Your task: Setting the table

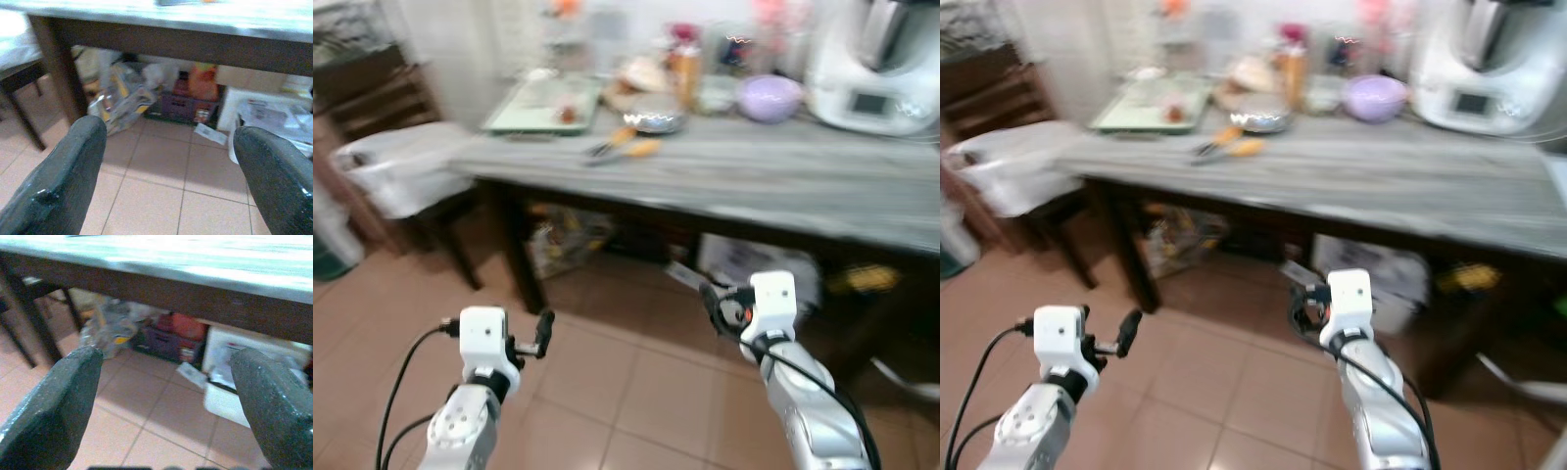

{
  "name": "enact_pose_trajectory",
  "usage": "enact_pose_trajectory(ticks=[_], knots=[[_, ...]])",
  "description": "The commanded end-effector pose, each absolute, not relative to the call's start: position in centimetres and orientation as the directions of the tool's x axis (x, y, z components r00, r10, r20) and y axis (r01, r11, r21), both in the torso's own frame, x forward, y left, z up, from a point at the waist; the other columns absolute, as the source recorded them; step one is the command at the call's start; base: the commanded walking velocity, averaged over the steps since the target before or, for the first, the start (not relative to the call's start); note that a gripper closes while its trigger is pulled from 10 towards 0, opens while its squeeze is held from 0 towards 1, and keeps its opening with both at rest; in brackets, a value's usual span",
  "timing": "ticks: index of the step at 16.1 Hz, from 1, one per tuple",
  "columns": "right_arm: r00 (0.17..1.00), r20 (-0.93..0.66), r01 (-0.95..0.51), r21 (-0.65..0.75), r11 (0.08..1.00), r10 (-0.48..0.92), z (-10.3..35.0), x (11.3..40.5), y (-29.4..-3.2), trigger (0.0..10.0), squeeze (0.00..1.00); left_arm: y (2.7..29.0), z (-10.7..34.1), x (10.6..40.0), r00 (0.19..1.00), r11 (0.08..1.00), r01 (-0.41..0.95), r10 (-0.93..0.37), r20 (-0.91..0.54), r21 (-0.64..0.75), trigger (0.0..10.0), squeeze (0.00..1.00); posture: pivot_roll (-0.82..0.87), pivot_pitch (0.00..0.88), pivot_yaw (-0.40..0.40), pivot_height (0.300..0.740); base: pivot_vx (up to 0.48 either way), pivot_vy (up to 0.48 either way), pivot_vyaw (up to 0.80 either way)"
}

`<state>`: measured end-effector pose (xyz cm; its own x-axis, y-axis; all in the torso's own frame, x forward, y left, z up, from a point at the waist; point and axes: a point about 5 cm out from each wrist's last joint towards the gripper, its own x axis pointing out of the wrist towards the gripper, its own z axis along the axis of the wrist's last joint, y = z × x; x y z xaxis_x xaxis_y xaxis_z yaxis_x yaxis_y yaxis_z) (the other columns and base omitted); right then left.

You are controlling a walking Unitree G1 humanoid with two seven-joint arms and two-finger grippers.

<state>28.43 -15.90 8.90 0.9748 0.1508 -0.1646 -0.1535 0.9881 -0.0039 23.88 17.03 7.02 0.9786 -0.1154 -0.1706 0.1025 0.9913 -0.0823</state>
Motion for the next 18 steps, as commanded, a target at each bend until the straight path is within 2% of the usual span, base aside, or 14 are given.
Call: enact_pose_trajectory(ticks=[1,4,5,8,13,18], knots=[[0.98,-0.152,-0.134,-0.011,0.991,0.131,9.34,28.46,-16.6,10.0,0.0,16.51,6.76,23.9,0.974,0.991,0.108,-0.12,-0.192,-0.074,10.0,0.0,-0.15,0.046,0.049,0.74,0.0,0.0,-0.8],[0.979,-0.153,-0.137,-0.007,0.991,0.134,9.24,28.41,-16.5,10.0,0.0,16.48,6.69,23.88,0.975,0.991,0.091,-0.108,-0.192,-0.095,10.0,0.0,-0.14,0.046,0.049,0.74,0.0,0.0,-0.69],[0.979,-0.153,-0.139,-0.006,0.99,0.136,9.24,28.43,-16.48,10.0,0.0,16.36,6.77,23.99,0.975,0.988,0.084,-0.108,-0.194,-0.129,10.0,0.0,-0.14,0.045,0.048,0.74,0.0,0.0,0.0],[0.978,-0.153,-0.146,-0.006,0.989,0.144,9.27,28.52,-16.32,10.0,0.0,16.28,6.43,23.94,0.963,0.99,0.088,-0.112,-0.245,-0.107,10.0,0.0,-0.14,0.046,0.049,0.74,0.0,0.0,0.0],[0.978,-0.152,-0.146,-0.003,0.989,0.144,9.21,28.64,-16.17,10.0,0.0,16.07,6.51,23.91,0.961,0.991,0.112,-0.128,-0.247,-0.076,10.0,0.0,-0.13,0.041,0.047,0.74,0.0,0.0,0.0],[0.978,-0.154,-0.143,0.0,0.99,0.141,9.16,28.66,-16.15,10.0,0.0,16.15,6.44,23.95,0.958,0.992,0.105,-0.119,-0.26,-0.068,10.0,0.0,-0.13,0.042,0.049,0.74,-0.291,0.0,0.0]])
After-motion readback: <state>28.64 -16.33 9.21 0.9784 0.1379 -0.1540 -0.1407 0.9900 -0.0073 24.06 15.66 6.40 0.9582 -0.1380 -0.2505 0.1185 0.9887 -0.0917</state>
